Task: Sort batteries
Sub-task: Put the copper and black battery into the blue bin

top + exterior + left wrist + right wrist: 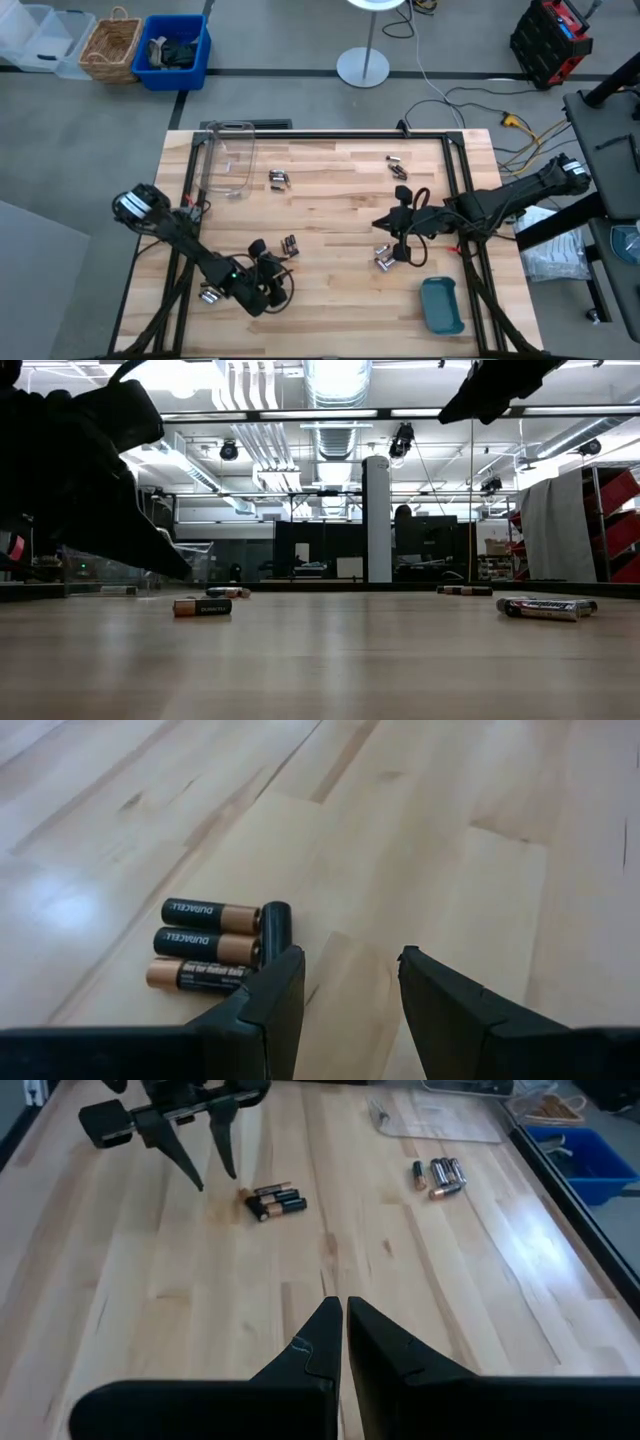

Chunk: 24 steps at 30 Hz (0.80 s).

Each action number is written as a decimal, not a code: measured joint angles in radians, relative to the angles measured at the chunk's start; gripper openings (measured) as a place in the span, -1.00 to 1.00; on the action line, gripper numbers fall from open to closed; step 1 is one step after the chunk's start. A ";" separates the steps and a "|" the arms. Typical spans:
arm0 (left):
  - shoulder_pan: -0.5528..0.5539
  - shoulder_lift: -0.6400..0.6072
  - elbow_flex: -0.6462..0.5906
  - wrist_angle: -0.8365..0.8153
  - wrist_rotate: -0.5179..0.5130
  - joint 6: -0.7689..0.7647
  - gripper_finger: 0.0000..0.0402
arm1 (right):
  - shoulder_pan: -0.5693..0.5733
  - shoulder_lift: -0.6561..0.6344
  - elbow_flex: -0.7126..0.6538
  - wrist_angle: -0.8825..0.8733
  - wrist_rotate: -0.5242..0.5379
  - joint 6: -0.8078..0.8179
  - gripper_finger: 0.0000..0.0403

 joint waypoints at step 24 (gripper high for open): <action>0.008 0.025 0.037 -0.054 0.025 -0.004 -0.28 | 0.001 0.001 0.000 -0.008 0.000 0.018 -0.94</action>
